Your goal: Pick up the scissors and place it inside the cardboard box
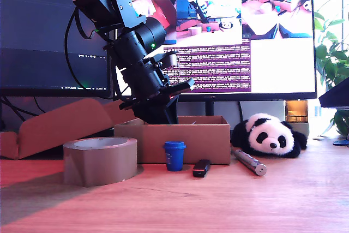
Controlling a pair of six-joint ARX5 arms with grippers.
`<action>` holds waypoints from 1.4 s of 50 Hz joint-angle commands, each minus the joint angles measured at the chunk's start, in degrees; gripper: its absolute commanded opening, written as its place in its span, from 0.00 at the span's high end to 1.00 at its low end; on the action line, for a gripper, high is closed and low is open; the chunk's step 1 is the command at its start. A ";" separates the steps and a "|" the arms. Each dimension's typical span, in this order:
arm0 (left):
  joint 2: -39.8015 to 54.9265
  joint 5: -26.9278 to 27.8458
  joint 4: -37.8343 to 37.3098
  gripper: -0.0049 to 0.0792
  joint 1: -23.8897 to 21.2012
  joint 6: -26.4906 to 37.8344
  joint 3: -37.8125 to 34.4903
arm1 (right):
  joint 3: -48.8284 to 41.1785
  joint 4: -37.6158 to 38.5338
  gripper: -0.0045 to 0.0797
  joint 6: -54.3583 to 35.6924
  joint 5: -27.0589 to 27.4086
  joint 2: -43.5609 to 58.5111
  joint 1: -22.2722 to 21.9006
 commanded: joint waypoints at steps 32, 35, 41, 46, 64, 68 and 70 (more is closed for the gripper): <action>1.51 0.15 1.07 0.97 -0.20 0.31 0.39 | -0.52 0.20 0.96 -0.20 1.31 0.26 -0.09; 0.96 0.17 0.66 0.97 -0.20 0.33 0.39 | -0.52 0.22 0.96 -0.20 1.33 0.26 -0.11; -0.68 0.09 0.07 0.97 -0.20 3.06 0.39 | -0.52 0.57 0.96 0.17 1.88 0.24 -0.15; -2.64 0.13 0.07 0.97 -0.20 4.42 0.39 | -0.52 0.96 0.96 0.33 4.20 0.24 -0.22; -10.80 0.04 -0.35 0.97 -0.17 4.61 0.37 | -0.52 3.91 0.96 0.46 18.10 0.24 -3.96; -11.72 0.04 -0.63 0.97 -0.02 4.61 0.37 | -0.52 3.91 0.96 0.28 18.18 0.24 -7.41; -12.02 0.04 -0.94 0.97 0.11 4.61 0.37 | -0.52 3.91 0.96 0.24 17.94 0.24 -9.31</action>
